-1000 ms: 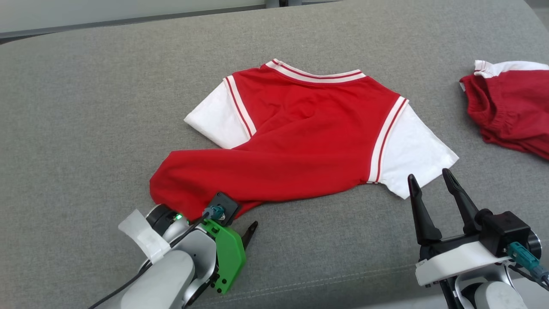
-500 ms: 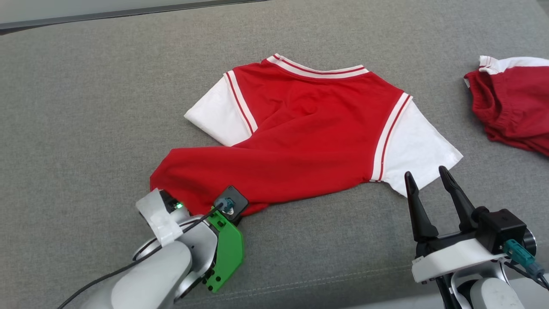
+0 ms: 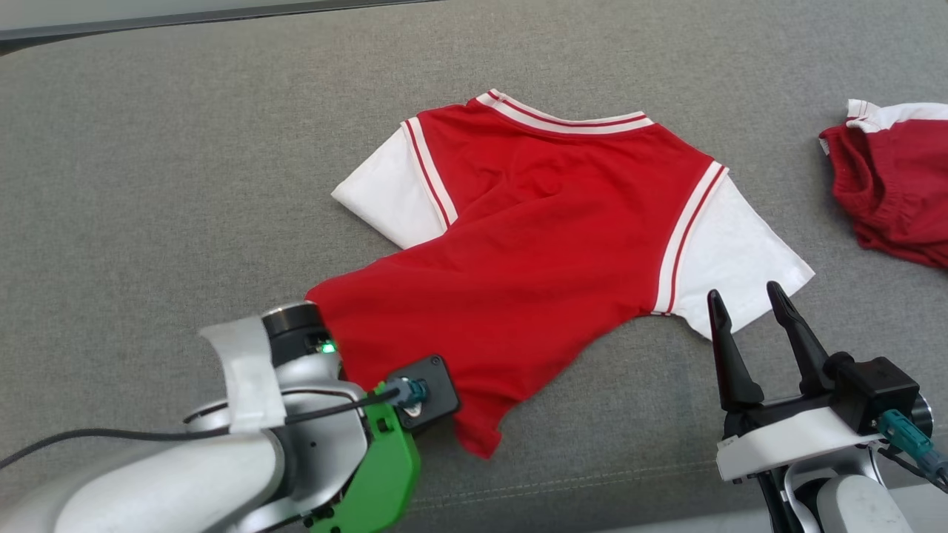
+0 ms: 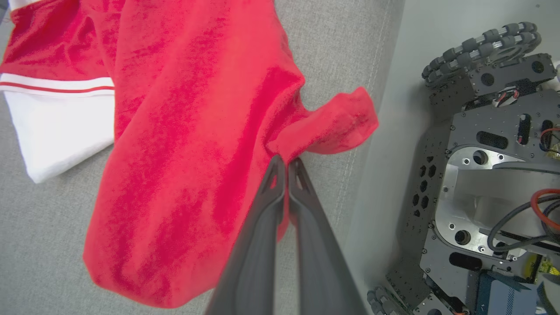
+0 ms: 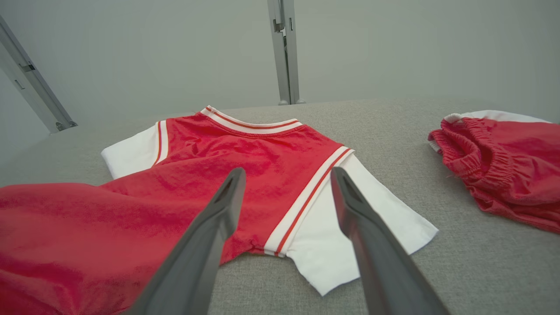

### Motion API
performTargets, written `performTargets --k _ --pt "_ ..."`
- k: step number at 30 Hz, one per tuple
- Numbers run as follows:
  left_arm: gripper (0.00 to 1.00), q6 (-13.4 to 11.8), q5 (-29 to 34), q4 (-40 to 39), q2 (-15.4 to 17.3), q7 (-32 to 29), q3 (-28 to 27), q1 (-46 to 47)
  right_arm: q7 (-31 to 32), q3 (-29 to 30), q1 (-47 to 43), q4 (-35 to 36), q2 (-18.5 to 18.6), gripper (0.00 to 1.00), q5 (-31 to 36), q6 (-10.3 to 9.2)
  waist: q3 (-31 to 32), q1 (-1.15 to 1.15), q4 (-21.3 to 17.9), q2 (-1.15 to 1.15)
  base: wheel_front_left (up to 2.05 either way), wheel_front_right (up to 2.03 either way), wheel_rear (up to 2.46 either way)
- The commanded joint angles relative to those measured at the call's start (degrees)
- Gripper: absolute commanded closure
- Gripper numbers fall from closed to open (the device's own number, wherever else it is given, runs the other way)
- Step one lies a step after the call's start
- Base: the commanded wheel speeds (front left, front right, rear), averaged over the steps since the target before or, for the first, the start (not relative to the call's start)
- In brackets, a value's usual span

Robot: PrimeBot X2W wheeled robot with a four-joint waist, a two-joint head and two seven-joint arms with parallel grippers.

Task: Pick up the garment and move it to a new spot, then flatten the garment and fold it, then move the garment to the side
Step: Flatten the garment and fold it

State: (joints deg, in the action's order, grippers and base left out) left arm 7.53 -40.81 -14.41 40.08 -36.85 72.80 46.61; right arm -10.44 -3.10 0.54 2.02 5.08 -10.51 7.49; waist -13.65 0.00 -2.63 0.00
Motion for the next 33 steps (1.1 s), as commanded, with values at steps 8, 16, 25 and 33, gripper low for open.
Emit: performTargets --k 8,16,25,33 --pt "1.00 -0.1 -0.8 1.7 9.4 2.7 -0.9 5.4 -0.9 0.5 1.0 -0.7 -0.4 0.00 -0.9 0.00 -0.7 0.00 -0.4 0.00 0.00 0.00 0.00" --pt "1.00 -0.1 -2.5 7.4 7.7 7.1 0.3 0.3 -1.0 0.5 1.7 -1.0 -0.6 0.00 -1.6 0.00 -1.7 0.00 0.1 0.00 0.00 0.00 0.00" --pt "0.00 -2.3 -4.3 16.9 1.8 18.2 -1.5 -5.1 -0.8 1.2 2.6 -1.3 0.1 0.00 -2.4 0.00 -1.2 0.00 1.3 0.00 0.00 0.00 0.00" --pt "0.00 -12.5 -9.8 17.3 1.7 30.8 -9.0 -13.2 -0.7 2.5 3.2 -0.4 0.5 0.00 -2.1 0.00 1.3 0.00 2.7 0.00 0.00 0.00 0.00"
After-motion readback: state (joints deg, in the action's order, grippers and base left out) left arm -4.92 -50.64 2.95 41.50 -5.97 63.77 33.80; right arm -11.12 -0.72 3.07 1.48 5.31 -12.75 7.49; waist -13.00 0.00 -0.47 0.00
